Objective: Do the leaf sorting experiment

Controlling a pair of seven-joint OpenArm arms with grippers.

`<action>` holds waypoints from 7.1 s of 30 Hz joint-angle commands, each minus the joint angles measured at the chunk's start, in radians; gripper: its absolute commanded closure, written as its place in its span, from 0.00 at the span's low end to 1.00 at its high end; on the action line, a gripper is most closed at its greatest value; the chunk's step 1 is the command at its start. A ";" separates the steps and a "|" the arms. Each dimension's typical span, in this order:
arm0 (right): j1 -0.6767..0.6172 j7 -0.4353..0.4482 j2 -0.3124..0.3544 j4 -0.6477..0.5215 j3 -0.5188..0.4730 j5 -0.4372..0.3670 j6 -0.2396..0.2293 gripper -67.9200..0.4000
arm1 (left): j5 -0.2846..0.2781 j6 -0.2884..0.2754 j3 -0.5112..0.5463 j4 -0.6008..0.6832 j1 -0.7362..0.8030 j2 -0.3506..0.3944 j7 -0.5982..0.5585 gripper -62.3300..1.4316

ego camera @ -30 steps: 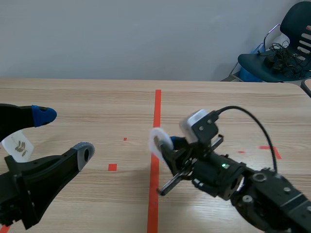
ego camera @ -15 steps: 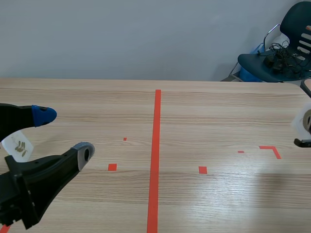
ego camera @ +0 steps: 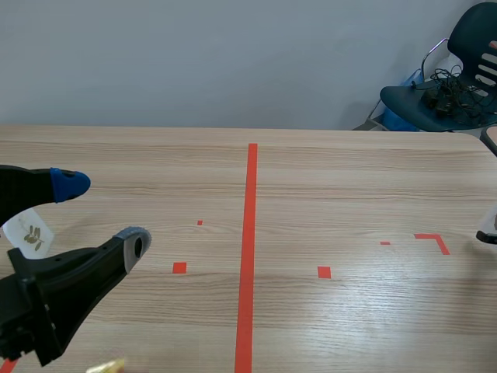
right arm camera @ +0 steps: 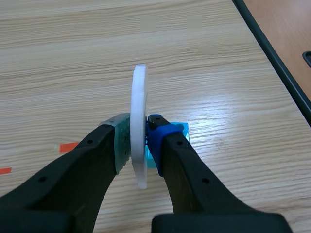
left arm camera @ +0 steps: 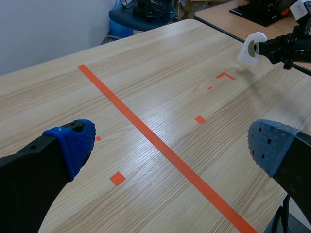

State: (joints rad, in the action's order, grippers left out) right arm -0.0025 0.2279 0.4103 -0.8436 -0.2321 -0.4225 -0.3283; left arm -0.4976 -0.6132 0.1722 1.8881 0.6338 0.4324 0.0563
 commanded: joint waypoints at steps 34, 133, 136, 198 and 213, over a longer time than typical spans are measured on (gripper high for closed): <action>-0.482 -0.200 0.159 -0.731 -0.240 -0.246 -0.294 0.23 | -0.011 0.001 -0.003 0.003 -0.005 -0.002 -0.014 0.00; -0.418 -0.107 -0.061 -0.863 0.234 0.087 -0.053 0.90 | -0.011 0.050 -0.003 0.003 -0.006 -0.002 -0.014 0.00; -0.447 -0.128 -0.062 -0.854 0.145 0.063 -0.052 0.90 | -0.011 0.050 -0.003 0.003 -0.006 -0.002 -0.014 0.00; -0.490 -0.435 0.044 -1.112 0.011 -0.144 -0.115 0.00 | -0.012 0.050 -0.003 0.003 -0.022 -0.002 -0.014 0.00; -0.624 -0.424 0.044 -1.183 0.024 -0.166 -0.115 0.00 | -0.014 0.050 -0.003 0.003 -0.022 -0.002 -0.013 0.00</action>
State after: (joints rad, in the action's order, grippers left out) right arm -0.6434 -0.2115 0.4438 -2.0308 -0.2070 -0.5766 -0.4488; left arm -0.4980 -0.5613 0.1715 1.8881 0.6125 0.4324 0.0563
